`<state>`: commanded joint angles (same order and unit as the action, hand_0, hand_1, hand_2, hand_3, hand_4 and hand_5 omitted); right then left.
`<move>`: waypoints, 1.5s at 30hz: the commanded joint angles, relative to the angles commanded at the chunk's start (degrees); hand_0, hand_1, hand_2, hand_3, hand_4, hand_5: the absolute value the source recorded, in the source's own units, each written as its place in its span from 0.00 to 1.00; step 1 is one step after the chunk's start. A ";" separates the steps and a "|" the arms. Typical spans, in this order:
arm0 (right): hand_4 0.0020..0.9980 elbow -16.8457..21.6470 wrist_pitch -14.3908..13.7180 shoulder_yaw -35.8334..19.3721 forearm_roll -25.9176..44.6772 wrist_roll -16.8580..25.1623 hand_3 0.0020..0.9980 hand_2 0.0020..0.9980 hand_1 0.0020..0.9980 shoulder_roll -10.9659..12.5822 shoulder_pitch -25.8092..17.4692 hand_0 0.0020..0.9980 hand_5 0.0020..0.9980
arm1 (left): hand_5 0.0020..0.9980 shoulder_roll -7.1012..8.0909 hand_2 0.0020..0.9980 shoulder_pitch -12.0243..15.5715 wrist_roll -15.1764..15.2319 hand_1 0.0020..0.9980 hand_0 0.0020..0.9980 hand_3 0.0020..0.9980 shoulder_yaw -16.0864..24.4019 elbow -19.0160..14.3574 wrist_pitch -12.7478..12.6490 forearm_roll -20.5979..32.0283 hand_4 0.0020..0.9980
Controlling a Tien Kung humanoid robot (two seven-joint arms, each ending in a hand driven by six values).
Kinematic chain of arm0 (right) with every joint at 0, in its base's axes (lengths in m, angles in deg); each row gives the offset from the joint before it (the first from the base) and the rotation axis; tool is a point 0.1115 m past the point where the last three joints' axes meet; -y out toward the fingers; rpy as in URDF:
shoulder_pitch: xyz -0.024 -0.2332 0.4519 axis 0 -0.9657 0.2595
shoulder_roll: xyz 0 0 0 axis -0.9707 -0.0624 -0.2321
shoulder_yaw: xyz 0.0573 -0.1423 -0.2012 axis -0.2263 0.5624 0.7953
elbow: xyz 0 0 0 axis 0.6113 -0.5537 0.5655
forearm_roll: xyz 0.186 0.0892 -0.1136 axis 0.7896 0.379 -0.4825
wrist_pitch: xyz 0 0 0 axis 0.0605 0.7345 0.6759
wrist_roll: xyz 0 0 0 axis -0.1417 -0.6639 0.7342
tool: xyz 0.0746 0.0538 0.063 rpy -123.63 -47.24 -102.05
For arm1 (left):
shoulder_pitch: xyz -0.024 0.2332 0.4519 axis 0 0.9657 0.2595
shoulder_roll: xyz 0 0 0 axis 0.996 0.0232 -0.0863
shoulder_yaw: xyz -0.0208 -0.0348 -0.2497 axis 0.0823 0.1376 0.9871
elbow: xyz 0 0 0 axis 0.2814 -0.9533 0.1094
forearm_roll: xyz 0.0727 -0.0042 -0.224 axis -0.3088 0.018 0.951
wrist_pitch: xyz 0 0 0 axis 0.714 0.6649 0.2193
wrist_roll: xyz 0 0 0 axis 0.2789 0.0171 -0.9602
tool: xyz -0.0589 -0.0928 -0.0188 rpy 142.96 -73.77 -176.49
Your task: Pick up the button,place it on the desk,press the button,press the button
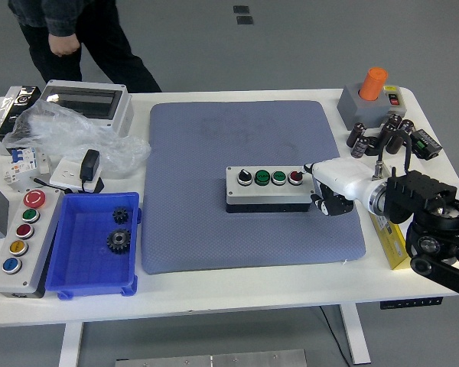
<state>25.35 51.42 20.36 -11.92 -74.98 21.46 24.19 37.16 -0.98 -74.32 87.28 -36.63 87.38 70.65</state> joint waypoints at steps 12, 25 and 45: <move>0.48 -1.31 -0.22 0.65 0.18 0.21 0.80 0.26 0.40 -0.69 0.21 0.35 0.00 | 0.50 0.05 0.69 -0.07 0.21 0.77 0.71 0.70 0.13 0.00 -0.03 -0.13 0.75; 0.48 1.41 -2.35 -4.16 0.76 2.00 0.79 0.26 0.40 0.90 -0.28 0.34 0.00 | 0.50 -0.07 0.69 -0.18 0.16 0.77 0.72 0.70 -0.18 0.05 0.07 0.04 0.74; 0.81 -0.77 -10.81 -12.72 1.59 7.47 0.83 0.62 0.60 -2.28 -6.69 0.50 0.23 | 0.50 -0.34 0.69 0.33 -0.30 0.77 0.72 0.69 -0.76 0.21 0.26 0.85 0.74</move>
<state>24.58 40.61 7.64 -10.33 -67.51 19.18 17.50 36.83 -0.65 -74.62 86.51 -36.43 87.64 71.50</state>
